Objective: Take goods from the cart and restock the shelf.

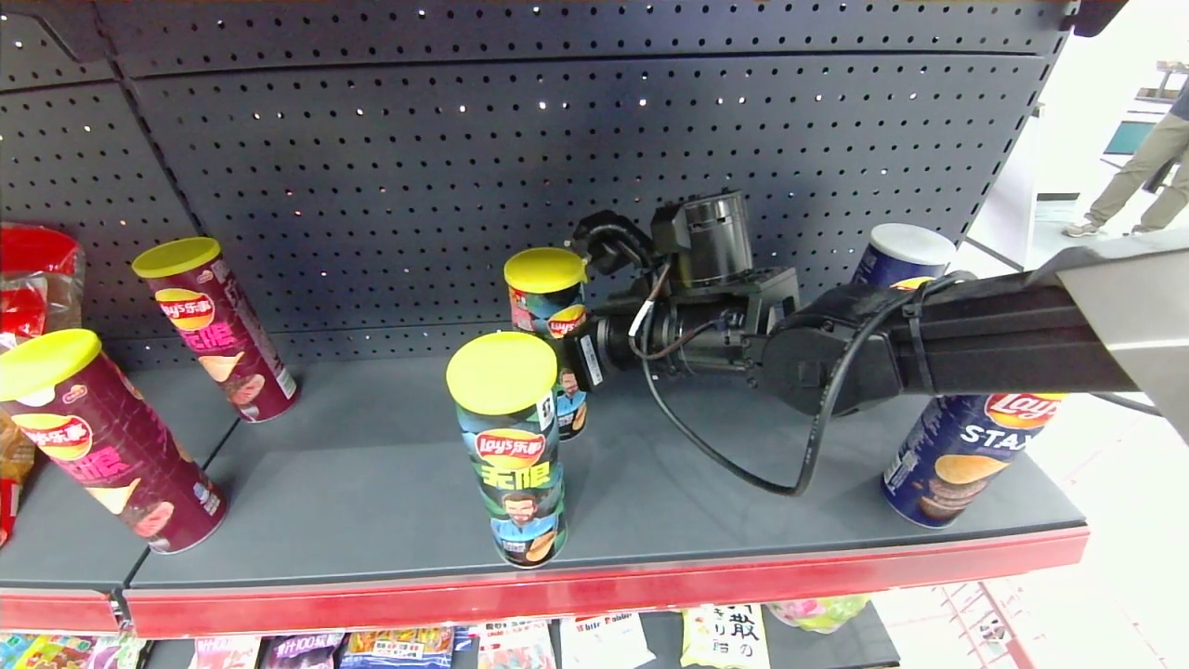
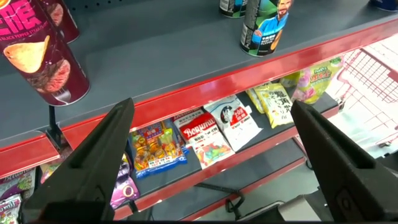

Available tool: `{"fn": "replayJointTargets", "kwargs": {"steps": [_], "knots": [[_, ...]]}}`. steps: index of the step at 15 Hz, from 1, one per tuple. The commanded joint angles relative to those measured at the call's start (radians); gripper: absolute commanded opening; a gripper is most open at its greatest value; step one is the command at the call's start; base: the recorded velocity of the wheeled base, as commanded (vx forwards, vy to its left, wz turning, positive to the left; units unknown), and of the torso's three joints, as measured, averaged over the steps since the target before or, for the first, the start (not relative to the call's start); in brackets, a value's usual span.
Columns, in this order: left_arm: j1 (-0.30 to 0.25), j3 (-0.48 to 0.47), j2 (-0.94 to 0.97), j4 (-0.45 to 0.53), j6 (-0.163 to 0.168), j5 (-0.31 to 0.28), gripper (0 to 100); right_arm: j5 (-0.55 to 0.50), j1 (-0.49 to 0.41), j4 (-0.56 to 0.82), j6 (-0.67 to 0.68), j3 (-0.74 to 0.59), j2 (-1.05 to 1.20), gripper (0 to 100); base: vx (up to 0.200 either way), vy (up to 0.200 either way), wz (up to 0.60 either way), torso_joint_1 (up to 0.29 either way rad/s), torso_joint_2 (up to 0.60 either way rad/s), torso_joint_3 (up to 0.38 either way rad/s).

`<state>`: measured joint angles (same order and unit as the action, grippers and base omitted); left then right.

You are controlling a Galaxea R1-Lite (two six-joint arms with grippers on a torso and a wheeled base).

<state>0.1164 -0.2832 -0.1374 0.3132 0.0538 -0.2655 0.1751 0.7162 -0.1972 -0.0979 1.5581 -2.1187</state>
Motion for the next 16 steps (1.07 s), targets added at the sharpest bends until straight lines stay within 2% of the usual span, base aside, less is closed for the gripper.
{"fn": "replayJointTargets", "kwargs": {"steps": [1, 5, 12, 16], "knots": [[0.000, 0.001, -0.002, 0.000, 0.000, 0.000, 100, 0.000, 0.000, 0.001, 0.003, -0.001, 0.002, 100, 0.000, 0.000, 0.00, 0.000, 0.00, 0.000], [0.000, 0.012, -0.001, 0.000, 0.001, 0.000, 100, -0.032, 0.002, 0.004, 0.021, -0.030, 0.037, 100, 0.000, 0.000, 0.00, 0.000, 0.00, 0.000], [0.002, 0.022, -0.013, -0.002, 0.001, -0.009, 100, -0.103, -0.009, 0.004, 0.098, -0.286, 0.275, 100, 0.000, 0.000, 0.00, 0.000, 0.00, 0.000], [0.002, 0.009, -0.064, -0.009, 0.000, -0.011, 100, -0.158, -0.046, 0.001, 0.101, -0.449, 0.407, 100, 0.000, 0.000, 0.00, 0.000, 0.00, 0.000]]}}
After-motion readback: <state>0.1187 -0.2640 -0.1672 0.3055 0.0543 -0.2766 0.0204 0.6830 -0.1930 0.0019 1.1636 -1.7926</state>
